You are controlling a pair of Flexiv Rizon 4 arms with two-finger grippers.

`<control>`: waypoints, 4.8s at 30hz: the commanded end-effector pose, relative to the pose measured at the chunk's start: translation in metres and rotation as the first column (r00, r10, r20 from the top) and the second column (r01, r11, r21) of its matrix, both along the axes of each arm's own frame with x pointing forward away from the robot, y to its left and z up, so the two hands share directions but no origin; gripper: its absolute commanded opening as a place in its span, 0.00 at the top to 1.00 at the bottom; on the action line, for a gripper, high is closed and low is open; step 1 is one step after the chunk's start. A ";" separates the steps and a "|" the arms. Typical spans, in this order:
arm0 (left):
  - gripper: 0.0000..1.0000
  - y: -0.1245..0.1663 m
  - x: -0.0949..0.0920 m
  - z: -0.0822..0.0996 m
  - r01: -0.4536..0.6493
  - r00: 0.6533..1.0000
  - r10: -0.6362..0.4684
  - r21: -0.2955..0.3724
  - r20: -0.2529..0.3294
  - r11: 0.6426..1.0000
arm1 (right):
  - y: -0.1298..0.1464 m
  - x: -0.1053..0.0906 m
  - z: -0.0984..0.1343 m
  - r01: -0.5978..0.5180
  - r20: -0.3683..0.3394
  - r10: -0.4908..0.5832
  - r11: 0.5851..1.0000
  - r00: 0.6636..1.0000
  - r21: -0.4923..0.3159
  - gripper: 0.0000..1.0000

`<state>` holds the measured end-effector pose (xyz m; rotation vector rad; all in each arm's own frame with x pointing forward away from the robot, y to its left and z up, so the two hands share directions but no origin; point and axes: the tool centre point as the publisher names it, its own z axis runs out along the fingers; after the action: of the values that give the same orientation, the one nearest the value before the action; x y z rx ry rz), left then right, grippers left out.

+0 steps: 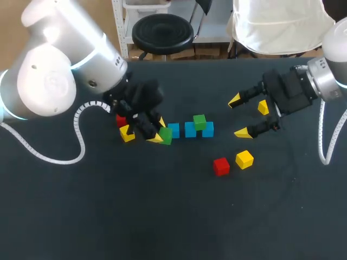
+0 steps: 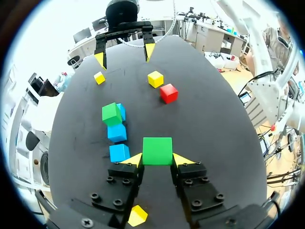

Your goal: Place the blue cubes, place green cubes on the blue cubes, place the yellow cubes on the green cubes, then place the red cubes on the yellow cubes, and place purple cube on the red cubes.

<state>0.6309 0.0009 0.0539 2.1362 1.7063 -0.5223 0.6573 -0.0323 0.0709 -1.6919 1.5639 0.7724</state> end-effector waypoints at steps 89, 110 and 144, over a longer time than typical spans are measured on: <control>1.00 -0.048 0.059 -0.029 -0.306 0.944 0.308 0.036 -0.114 0.951 | 0.000 -0.001 0.000 0.001 0.002 -0.001 1.000 1.000 0.002 0.00; 1.00 -0.047 0.067 -0.031 -0.302 0.946 0.304 0.040 -0.113 0.953 | 0.000 -0.001 0.000 0.001 0.002 -0.001 1.000 1.000 0.002 0.00; 1.00 -0.044 0.072 -0.036 -0.304 0.944 0.308 0.050 -0.118 0.951 | 0.000 -0.001 0.000 0.001 0.002 -0.001 1.000 1.000 0.002 0.00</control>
<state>0.7007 -0.0421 0.0195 1.8353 2.0774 -0.5479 0.6573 -0.0323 0.0709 -1.6918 1.5640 0.7724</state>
